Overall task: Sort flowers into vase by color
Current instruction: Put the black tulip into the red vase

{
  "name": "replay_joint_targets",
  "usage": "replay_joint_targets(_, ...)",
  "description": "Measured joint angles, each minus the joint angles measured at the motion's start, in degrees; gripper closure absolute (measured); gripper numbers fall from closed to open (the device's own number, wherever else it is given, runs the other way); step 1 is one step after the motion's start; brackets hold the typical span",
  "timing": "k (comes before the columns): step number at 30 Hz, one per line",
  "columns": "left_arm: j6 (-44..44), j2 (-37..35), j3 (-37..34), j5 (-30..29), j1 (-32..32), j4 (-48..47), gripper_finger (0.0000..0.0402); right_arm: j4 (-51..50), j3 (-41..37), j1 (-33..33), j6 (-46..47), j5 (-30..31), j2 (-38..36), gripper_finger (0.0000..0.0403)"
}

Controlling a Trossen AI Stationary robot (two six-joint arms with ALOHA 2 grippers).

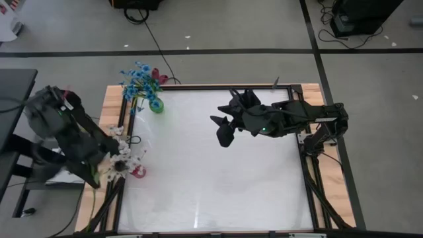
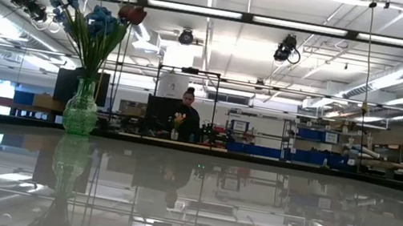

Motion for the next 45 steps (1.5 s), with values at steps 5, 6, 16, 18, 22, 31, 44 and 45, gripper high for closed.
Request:
replay_joint_targets(5, 8.0, -3.7, 1.9, 0.1, 0.0, 4.3, 0.0392, 0.4, -4.1, -1.0, 4.9, -0.1, 0.0, 0.019)
replay_joint_targets(6, 9.4, -4.2, 3.5, 0.1, 0.0, 2.9, 0.0392, 0.7, -5.1, -1.2, 5.7, -0.1, 0.0, 0.019)
replay_joint_targets(16, 22.1, -4.8, 23.1, -11.5, 0.0, -19.6, 0.0392, 11.6, -16.1, -1.6, 12.5, -0.7, 0.1, 0.019)
replay_joint_targets(18, 24.9, -4.8, 24.1, -15.4, 0.0, -22.4, 0.0392, 13.8, -17.9, -1.6, 13.3, -1.1, 0.1, 0.019)
replay_joint_targets(22, 27.0, -4.8, 23.2, -17.6, 0.0, -27.1, 0.0392, 14.7, -20.3, -1.5, 16.2, -1.3, 0.1, 0.019)
replay_joint_targets(31, 31.0, -6.0, 18.4, -22.6, 0.0, -26.9, 0.0392, 15.5, -21.9, -1.4, 18.5, -1.6, 0.1, 0.019)
replay_joint_targets(44, 32.0, -5.7, 4.3, -22.9, 0.0, -27.0, 0.0392, 16.3, -21.9, -1.5, 15.5, -3.1, 0.1, 0.019)
replay_joint_targets(45, 32.0, -5.7, 3.1, -22.9, 0.0, -27.0, 0.0392, 16.3, -21.9, -1.6, 15.4, -3.4, 0.1, 0.019)
